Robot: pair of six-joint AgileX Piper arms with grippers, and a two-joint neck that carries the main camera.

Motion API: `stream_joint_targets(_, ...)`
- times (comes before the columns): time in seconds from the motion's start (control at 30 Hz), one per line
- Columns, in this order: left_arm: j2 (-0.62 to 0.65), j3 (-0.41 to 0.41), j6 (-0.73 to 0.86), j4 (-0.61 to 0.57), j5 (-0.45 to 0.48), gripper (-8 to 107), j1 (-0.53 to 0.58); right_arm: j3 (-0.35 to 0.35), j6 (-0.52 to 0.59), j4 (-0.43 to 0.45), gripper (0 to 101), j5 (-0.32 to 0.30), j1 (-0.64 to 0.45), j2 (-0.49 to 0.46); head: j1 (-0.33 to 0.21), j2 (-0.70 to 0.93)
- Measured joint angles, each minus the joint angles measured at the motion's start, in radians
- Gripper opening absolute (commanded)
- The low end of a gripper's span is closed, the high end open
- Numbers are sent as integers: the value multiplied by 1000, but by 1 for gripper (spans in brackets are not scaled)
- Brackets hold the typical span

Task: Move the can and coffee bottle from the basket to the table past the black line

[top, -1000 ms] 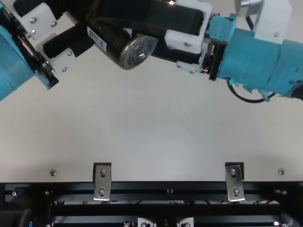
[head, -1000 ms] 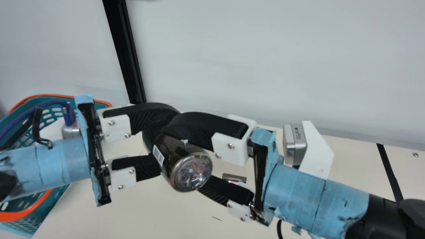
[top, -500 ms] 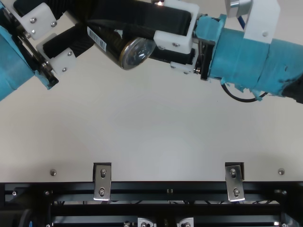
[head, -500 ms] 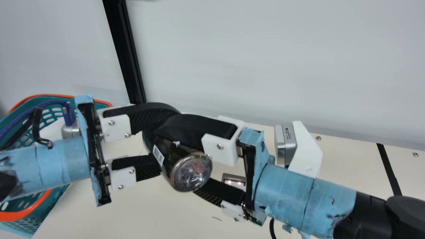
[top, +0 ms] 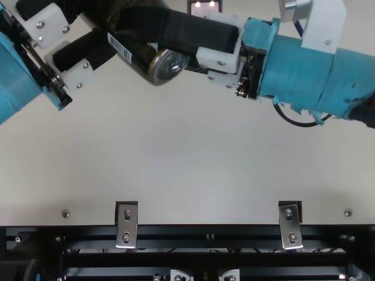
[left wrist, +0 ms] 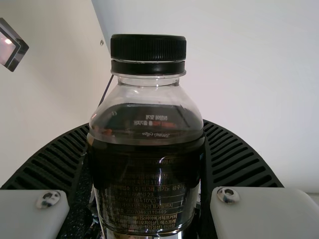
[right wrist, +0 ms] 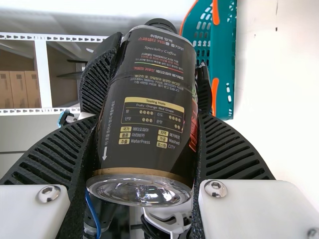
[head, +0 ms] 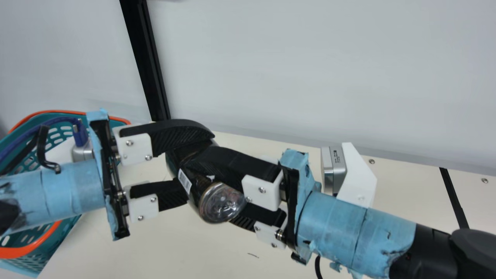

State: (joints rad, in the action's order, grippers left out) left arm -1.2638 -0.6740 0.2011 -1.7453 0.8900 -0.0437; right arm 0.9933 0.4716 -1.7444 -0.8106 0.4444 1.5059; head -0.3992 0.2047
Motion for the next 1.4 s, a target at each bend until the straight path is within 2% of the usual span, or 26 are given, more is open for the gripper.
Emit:
stream_joint_targets(0.03, 0, 0, 0, 0, 0, 10, 0, 0, 0, 0, 0, 0, 0, 0, -5, 0)
stream_joint_targets(0.07, 0, 0, 0, 0, 0, 18, 0, 0, 0, 0, 0, 0, 0, 0, -5, 0)
stream_joint_targets(0.1, 0, 0, 0, 0, 0, 90, 0, 0, 0, 0, 0, 0, 0, 0, -5, 0)
stream_joint_targets(0.57, 2, -2, -10, 8, -5, 90, -5, 0, 3, 1, 0, 0, 0, 0, 0, 0)
stream_joint_targets(1.23, 41, 20, -26, 17, -201, 90, -132, 0, 3, 1, 0, 0, 0, 0, -5, 0)
stream_joint_targets(1.4, 41, 20, -26, 16, -204, 90, -134, 4, -4, 8, 0, 1, -1, -1, -5, 0)
